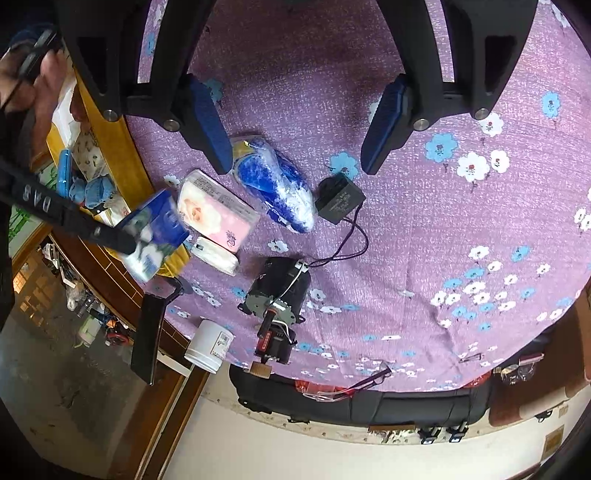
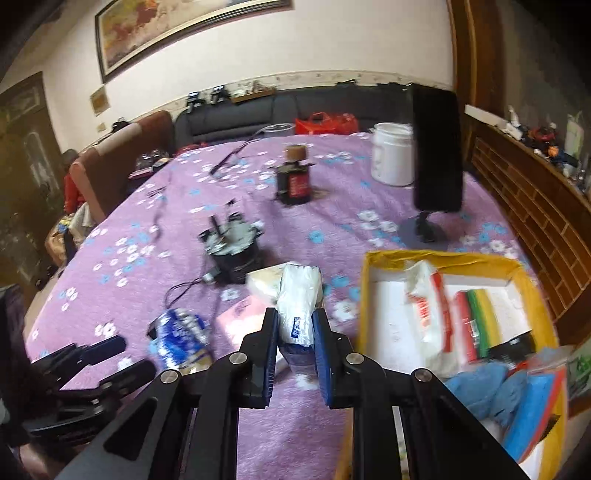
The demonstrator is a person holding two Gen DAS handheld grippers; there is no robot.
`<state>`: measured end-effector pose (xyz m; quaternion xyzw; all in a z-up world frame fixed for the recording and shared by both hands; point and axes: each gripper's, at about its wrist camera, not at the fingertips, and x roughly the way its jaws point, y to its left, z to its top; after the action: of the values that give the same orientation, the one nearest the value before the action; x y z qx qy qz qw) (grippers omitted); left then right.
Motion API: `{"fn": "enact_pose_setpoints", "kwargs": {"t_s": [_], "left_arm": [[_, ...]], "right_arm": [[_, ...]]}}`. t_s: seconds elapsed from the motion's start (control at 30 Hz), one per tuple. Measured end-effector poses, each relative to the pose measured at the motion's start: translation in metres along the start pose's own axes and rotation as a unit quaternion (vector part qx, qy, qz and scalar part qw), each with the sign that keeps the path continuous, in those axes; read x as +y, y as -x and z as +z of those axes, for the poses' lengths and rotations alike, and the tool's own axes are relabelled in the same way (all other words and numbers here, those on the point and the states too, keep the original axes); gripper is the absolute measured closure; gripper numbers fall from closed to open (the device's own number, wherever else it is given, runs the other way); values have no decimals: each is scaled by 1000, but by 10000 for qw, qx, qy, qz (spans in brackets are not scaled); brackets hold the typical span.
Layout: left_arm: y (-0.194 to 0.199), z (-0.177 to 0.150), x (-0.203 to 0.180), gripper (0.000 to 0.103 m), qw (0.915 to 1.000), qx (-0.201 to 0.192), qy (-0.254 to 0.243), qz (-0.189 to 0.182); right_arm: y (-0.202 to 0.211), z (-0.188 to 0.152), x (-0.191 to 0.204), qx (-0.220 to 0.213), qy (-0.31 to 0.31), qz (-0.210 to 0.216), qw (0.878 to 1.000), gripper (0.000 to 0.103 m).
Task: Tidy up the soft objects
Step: 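Grasp the blue patterned bag with left tool while right tool grasps white tissue pack, then carry blue bag and white tissue pack into the tray and open both tools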
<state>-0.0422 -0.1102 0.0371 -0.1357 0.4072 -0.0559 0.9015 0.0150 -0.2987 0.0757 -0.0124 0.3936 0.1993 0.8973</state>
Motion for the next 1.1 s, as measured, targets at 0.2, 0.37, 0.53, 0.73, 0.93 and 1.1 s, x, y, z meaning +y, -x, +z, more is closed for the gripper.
{"fn": "enact_pose_setpoints", "kwargs": {"t_s": [0.2, 0.37, 0.53, 0.73, 0.93, 1.1], "left_arm": [[0, 0, 2, 32, 9999, 30, 23, 146], [-7, 1, -7, 32, 9996, 112, -145, 237], [-25, 4, -18, 32, 9988, 315, -240, 297], [-45, 7, -26, 40, 9972, 481, -349, 452], [-44, 6, -30, 65, 9962, 360, -555, 561], [-33, 5, -24, 67, 9973, 276, -515, 449]], "right_arm": [[9, -14, 18, -34, -132, 1280, 9917, 84], [33, -17, 3, -500, -228, 1104, 9924, 84], [47, -26, -17, -684, -453, 1137, 9901, 84], [43, -35, -25, -474, -526, 1206, 9902, 84], [39, -50, -14, -219, -215, 1281, 9913, 84], [39, -58, -2, -199, 222, 733, 9969, 50]]}}
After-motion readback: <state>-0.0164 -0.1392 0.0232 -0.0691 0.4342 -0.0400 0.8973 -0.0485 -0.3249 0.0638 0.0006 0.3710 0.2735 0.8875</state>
